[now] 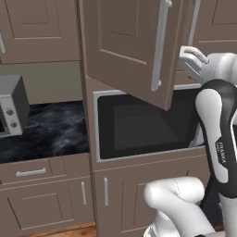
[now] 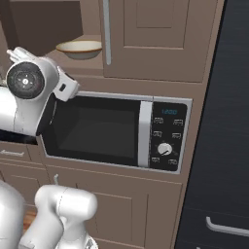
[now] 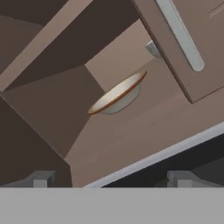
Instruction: Move the bowls from the cabinet to the plates on the dining table.
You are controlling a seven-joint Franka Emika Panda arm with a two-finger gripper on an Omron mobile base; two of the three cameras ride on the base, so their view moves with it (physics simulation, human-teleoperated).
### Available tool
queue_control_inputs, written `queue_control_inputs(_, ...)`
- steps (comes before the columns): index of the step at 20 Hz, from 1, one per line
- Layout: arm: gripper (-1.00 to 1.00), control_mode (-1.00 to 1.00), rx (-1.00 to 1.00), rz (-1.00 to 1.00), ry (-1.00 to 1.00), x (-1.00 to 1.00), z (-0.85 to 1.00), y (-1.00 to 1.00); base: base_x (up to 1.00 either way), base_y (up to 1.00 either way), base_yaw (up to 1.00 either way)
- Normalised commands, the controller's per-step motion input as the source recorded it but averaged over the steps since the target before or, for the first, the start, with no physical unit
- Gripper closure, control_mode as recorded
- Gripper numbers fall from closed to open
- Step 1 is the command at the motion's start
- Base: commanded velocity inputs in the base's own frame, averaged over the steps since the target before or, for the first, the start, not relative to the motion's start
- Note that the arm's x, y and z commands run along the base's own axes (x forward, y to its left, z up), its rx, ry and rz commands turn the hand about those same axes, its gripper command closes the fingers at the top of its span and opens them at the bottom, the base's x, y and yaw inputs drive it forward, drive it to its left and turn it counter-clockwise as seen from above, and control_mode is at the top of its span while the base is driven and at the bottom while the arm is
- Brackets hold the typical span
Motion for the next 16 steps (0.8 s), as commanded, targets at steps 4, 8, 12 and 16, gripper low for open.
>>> queue_control_inputs(4, -1.0, -1.0, -0.03, 0.0, -0.05, -0.13, -0.07, 0.62, 0.0, 0.0, 0.0)
queue_control_inputs(8, -1.0, -1.0, -0.03, 0.0, -0.04, -0.05, -0.04, 0.62, 0.0, 0.0, 0.0)
queue_control_inputs(12, -1.0, -1.0, -0.02, 0.0, -0.07, -0.01, -0.06, 0.62, 0.0, 0.0, 0.0)
queue_control_inputs(16, -1.0, -1.0, -0.02, 0.0, -0.11, 0.02, -0.1, 0.62, 0.0, 0.0, 0.0)
